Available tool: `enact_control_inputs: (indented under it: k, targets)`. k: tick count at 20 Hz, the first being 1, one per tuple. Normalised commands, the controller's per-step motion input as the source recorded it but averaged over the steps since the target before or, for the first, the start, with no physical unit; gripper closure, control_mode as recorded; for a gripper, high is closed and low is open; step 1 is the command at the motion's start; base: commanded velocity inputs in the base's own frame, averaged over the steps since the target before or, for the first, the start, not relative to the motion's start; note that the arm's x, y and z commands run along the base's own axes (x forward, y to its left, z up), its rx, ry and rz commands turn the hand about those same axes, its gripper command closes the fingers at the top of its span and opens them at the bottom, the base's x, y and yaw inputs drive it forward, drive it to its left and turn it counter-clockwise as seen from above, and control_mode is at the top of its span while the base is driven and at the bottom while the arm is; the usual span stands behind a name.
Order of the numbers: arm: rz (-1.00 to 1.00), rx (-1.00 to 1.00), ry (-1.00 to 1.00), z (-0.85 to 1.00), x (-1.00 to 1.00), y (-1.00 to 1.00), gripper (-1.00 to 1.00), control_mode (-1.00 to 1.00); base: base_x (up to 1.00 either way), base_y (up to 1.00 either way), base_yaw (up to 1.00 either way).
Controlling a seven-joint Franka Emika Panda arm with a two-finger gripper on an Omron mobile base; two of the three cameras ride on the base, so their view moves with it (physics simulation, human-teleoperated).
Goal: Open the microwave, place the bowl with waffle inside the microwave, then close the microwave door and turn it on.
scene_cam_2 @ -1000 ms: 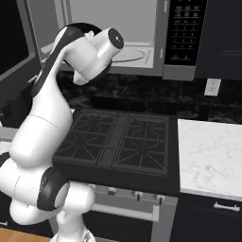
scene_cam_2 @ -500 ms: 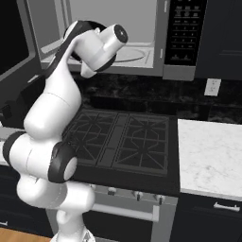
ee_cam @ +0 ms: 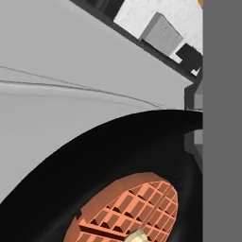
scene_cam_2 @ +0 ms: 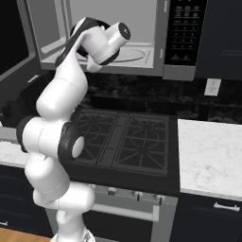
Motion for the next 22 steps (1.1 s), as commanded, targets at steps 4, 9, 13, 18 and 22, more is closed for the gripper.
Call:
enact_control_inputs:
  k: [4,9,13,18,22]
  targets:
    - [0.0,0.0,0.0,-0.26,0.19,0.0,1.0,-1.0,0.0,0.0,0.0]
    - [0.0,-0.02,0.0,-0.37,0.19,0.05,1.0,-1.0,0.0,0.0,0.0]
    - [0.0,-0.08,-0.04,-0.24,0.26,0.33,-1.0,-1.0,0.0,0.0,0.0]
    - [0.0,-0.05,-0.07,-0.01,0.29,0.17,-1.0,-1.0,0.0,0.0,0.0]
    - [0.0,-0.01,-0.12,0.0,0.12,0.05,-1.0,-1.0,0.0,0.0,0.0]
